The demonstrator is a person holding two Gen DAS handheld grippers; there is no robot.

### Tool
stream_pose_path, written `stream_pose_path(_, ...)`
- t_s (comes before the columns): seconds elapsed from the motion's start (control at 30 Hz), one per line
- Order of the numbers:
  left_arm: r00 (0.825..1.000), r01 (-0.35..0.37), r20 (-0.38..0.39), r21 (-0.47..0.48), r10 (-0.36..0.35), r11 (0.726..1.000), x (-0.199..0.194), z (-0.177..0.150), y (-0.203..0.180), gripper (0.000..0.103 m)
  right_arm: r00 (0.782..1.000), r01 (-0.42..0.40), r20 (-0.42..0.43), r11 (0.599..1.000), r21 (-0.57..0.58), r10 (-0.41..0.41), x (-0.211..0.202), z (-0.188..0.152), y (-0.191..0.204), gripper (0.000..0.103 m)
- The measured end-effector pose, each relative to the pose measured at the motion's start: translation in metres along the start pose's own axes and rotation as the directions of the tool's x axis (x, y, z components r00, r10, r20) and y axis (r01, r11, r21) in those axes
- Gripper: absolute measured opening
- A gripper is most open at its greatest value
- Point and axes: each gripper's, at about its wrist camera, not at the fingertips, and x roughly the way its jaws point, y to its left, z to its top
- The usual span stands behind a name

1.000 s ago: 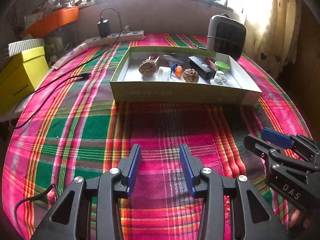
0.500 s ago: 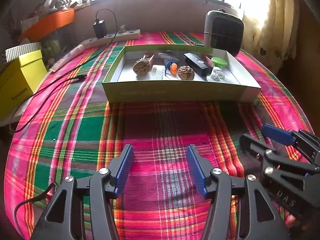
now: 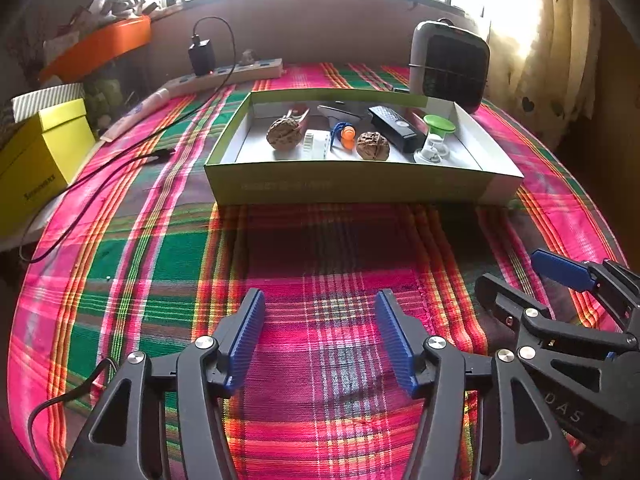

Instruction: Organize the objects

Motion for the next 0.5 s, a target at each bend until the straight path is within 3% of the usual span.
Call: stream_pose_path(0.5, 1.0, 0.002, 0.0, -0.001, -0.002, 1.0, 0.0006, 0.0002, -0.0001, 0.058, 1.0, 0.0, 0.0, 1.0, 0.0, 0.0, 0.0002, -0.0002, 0.0002, 0.064)
